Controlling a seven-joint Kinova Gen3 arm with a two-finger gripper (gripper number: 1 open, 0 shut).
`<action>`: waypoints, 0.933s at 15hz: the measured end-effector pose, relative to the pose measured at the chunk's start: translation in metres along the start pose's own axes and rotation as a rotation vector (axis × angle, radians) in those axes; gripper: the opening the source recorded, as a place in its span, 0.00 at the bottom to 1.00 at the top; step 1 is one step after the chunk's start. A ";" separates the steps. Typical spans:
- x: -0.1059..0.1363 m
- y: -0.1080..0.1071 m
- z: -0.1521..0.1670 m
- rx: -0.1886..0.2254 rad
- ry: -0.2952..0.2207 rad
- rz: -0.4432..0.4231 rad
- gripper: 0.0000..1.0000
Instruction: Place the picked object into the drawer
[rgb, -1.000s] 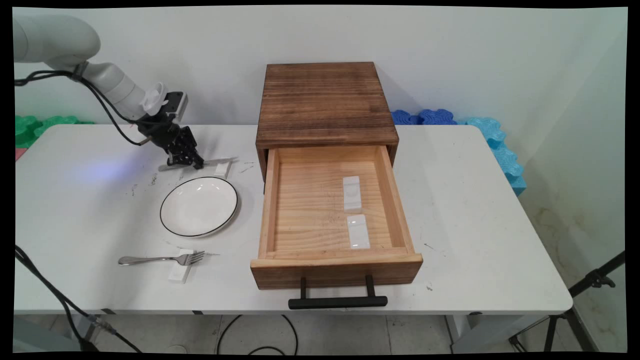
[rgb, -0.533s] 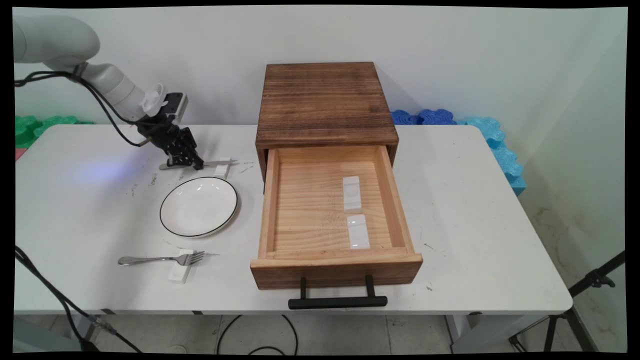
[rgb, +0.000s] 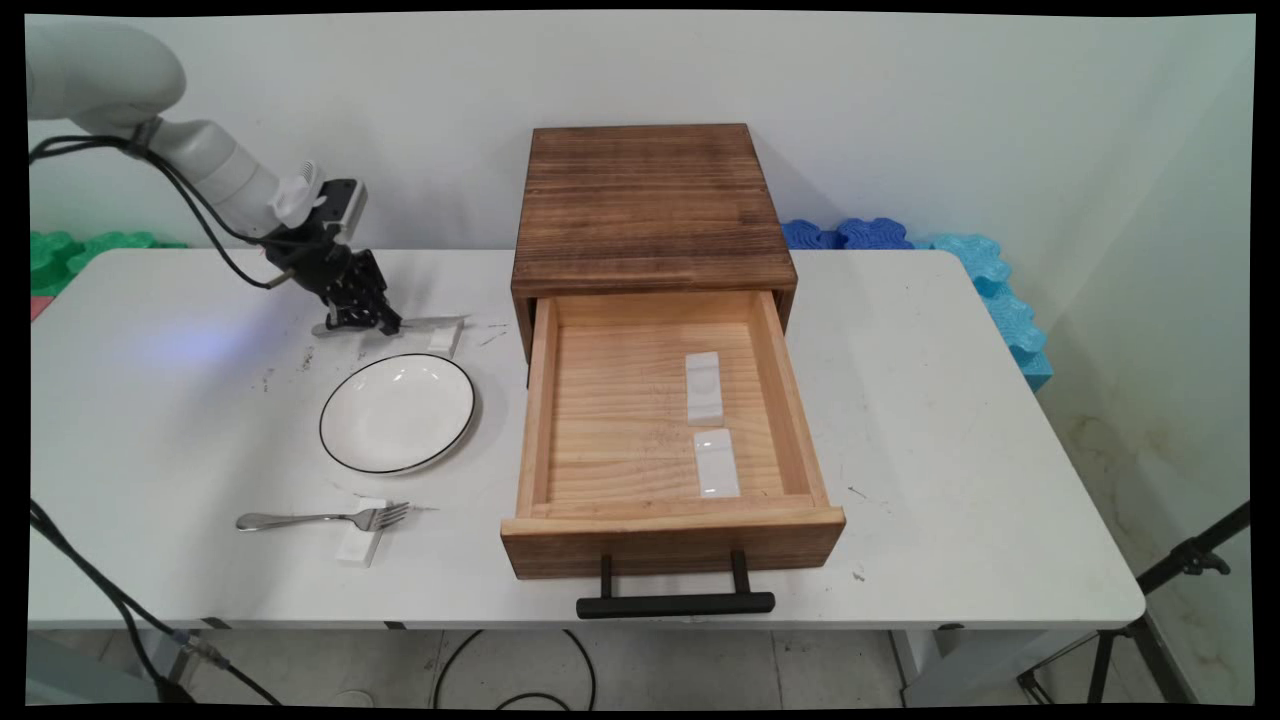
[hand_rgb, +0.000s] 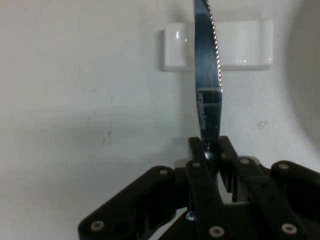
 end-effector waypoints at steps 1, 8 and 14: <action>0.000 0.001 -0.002 0.002 0.000 0.001 0.00; -0.006 0.015 -0.032 0.022 0.000 0.012 0.00; -0.009 0.033 -0.057 0.035 0.013 0.010 0.00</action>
